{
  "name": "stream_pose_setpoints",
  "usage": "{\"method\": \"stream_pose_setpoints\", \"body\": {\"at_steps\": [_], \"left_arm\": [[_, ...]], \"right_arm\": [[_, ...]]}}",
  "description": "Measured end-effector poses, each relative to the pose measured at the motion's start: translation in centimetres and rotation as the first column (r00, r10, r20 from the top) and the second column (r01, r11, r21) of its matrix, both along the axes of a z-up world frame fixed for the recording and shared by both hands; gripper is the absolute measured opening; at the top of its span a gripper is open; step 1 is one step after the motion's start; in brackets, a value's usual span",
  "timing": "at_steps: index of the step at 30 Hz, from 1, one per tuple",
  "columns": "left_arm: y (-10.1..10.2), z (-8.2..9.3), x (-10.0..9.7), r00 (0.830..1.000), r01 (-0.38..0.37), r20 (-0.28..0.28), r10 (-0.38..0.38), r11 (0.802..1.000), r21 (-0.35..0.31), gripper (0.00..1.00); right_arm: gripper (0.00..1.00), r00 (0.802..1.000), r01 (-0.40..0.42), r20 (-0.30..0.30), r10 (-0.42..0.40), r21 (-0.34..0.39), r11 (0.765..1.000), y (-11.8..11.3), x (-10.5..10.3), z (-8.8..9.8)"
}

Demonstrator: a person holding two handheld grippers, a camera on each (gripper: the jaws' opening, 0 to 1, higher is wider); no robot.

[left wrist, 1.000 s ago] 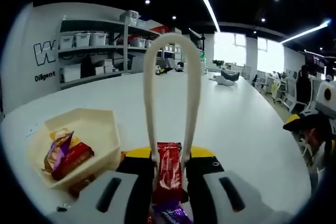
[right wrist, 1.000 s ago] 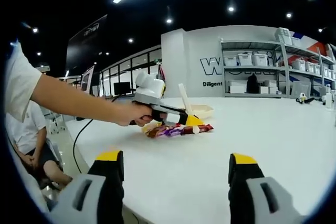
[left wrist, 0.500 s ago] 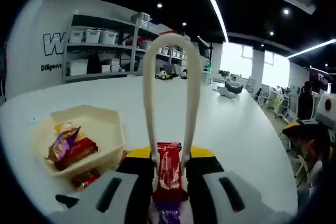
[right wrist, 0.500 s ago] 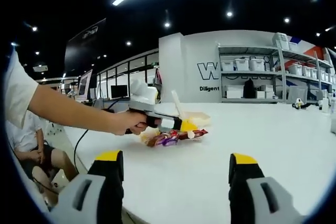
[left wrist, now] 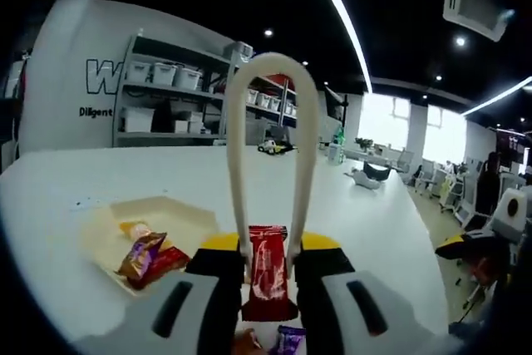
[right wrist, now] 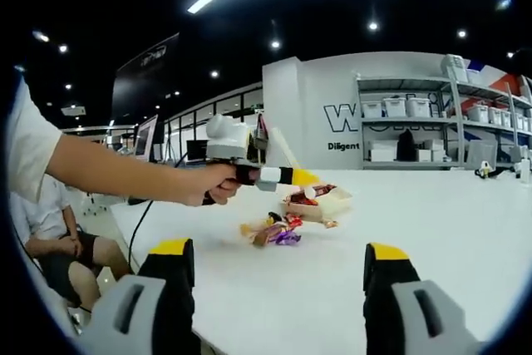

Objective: Place the target food into the container with the food tongs after gripping and lifting it, then release it inside without dropping or visibly crushing the food.

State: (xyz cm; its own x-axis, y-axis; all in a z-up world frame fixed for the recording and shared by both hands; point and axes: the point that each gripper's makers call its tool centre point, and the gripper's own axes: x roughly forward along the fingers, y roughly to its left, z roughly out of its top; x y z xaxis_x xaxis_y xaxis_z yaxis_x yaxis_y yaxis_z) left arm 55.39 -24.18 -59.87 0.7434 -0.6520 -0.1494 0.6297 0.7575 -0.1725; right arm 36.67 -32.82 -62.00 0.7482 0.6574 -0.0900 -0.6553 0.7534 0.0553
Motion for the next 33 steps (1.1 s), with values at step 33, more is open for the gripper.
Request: {"method": "stream_pose_setpoints", "body": {"at_steps": [33], "left_arm": [[2.8, -5.2, 8.8, 0.997, -0.041, -0.066, 0.05, 0.989, 0.141, 0.22]], "right_arm": [[0.83, 1.0, 0.001, -0.004, -0.001, -0.029, 1.0, -1.3, 2.0, -1.3]]}}
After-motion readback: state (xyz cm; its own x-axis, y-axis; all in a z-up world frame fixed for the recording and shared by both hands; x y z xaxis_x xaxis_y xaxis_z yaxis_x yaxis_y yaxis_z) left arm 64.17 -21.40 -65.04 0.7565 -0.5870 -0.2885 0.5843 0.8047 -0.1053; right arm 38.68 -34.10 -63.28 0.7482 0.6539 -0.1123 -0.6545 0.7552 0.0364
